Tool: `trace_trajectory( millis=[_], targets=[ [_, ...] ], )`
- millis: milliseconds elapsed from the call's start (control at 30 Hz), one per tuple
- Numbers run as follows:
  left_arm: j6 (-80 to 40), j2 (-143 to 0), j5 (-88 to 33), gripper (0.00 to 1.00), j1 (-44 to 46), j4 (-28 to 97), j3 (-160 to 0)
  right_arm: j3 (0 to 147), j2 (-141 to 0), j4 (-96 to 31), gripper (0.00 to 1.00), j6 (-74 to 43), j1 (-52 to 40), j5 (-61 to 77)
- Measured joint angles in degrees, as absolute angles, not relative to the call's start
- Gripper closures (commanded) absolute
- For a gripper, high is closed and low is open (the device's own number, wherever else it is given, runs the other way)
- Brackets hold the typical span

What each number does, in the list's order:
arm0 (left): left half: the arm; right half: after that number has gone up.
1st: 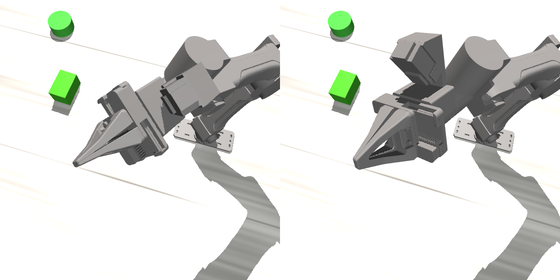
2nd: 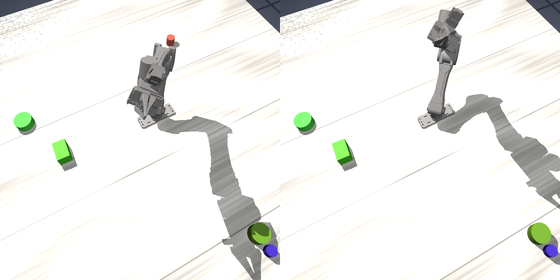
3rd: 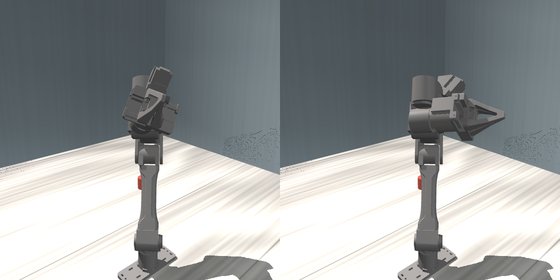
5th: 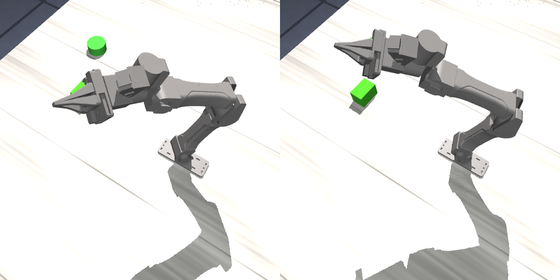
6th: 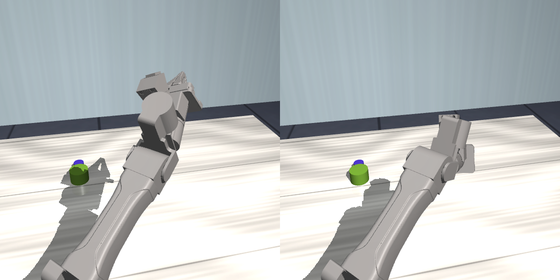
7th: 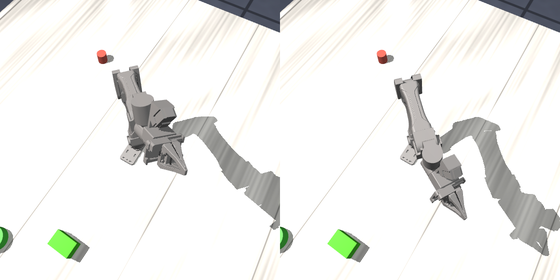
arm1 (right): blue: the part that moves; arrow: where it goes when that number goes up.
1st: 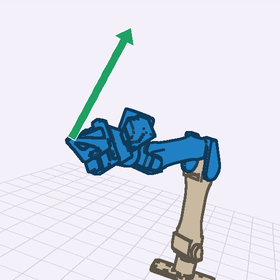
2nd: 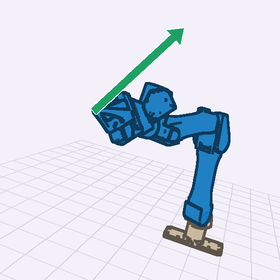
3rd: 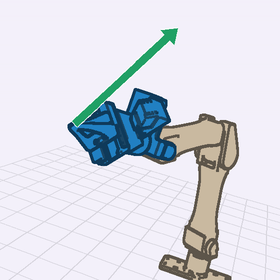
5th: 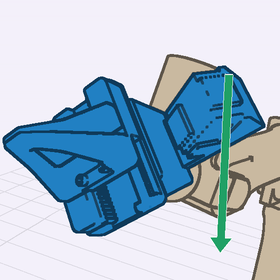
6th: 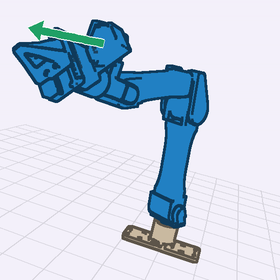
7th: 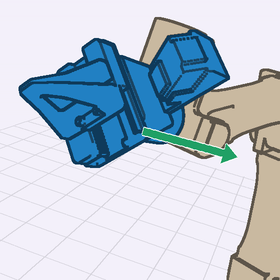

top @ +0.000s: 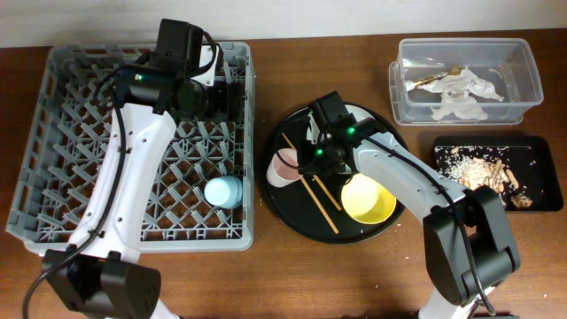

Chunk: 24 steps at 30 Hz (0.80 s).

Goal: Sort waste into correct bins and load items into the dishwasher rack
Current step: 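Grasp the pink cup with the right gripper and lift it toward the left, then pass the pink cup from the right gripper to the left gripper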

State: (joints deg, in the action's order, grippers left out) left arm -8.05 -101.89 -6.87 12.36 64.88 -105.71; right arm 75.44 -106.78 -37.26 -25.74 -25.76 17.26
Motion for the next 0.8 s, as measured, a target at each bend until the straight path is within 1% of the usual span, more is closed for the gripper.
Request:
trace_trajectory(
  millis=[100, 133, 167, 200, 233, 300, 367, 400, 433, 500, 567, 667, 767, 800],
  targets=[
    [-8.12, -101.89, -12.86, 0.01, 11.88, 63.9, -105.71, 76.47, -106.0, -37.45, 0.96, -22.72, -23.24, 27.59],
    [-7.09, -101.89, -22.57, 0.01, 9.17, 63.55, -105.71, 77.52, -103.33, -35.68, 0.96, -20.88, -18.79, 35.07],
    [-5.74, -101.89, -29.1, 0.01, 6.96, 63.64, -105.71, 77.89, -102.08, -33.67, 0.96, -19.55, -16.29, 40.86],
    [-3.09, -101.89, -37.71, 0.01, 4.73, 63.57, -105.69, 78.26, -101.3, -29.23, 0.96, -17.89, -12.64, 50.68],
    [0.75, -101.89, -48.51, 0.01, 1.28, 63.83, -105.69, 78.46, -101.21, -26.76, 0.96, -17.34, -9.5, 56.8],
    [5.96, -101.89, -60.38, 0.01, -0.99, 65.08, -105.69, 78.35, -101.19, -17.85, 0.96, -17.19, -6.76, 67.51],
    [10.39, -101.89, -68.2, 0.01, -1.1, 65.49, -105.69, 78.26, -101.19, -10.24, 0.96, -19.7, -6.74, 72.16],
    [11.99, -101.89, -70.57, 0.01, -1.1, 65.6, -105.62, 78.11, -101.19, -4.49, 0.96, -22.46, -6.74, 73.8],
    [13.69, -101.89, -72.77, 0.01, -1.1, 65.47, -105.14, 78.22, -101.12, 2.09, 0.96, -27.57, -6.76, 75.37],
    [14.59, -101.89, -75.18, 0.01, -1.1, 63.59, -103.15, 78.08, -101.14, 9.61, 0.96, -31.79, -7.35, 75.77],
    [15.09, -101.89, -79.42, 0.01, -1.1, 61.69, -99.5, 78.19, -101.14, 11.22, 0.96, -35.68, -10.46, 73.89],
    [15.35, -101.89, -83.4, 0.02, -0.89, 61.17, -98.98, 78.19, -101.14, 11.46, 0.96, -37.04, -14.92, 69.14],
    [15.51, -101.89, -84.01, 0.16, 1.39, 60.88, -98.98, 78.22, -101.06, 14.39, 0.96, -37.65, -16.78, 67.29],
    [15.57, -101.89, -84.01, 0.26, 2.44, 60.73, -98.98, 78.22, -100.92, 15.4, 0.96, -37.89, -17.19, 67.07]
  ],
)
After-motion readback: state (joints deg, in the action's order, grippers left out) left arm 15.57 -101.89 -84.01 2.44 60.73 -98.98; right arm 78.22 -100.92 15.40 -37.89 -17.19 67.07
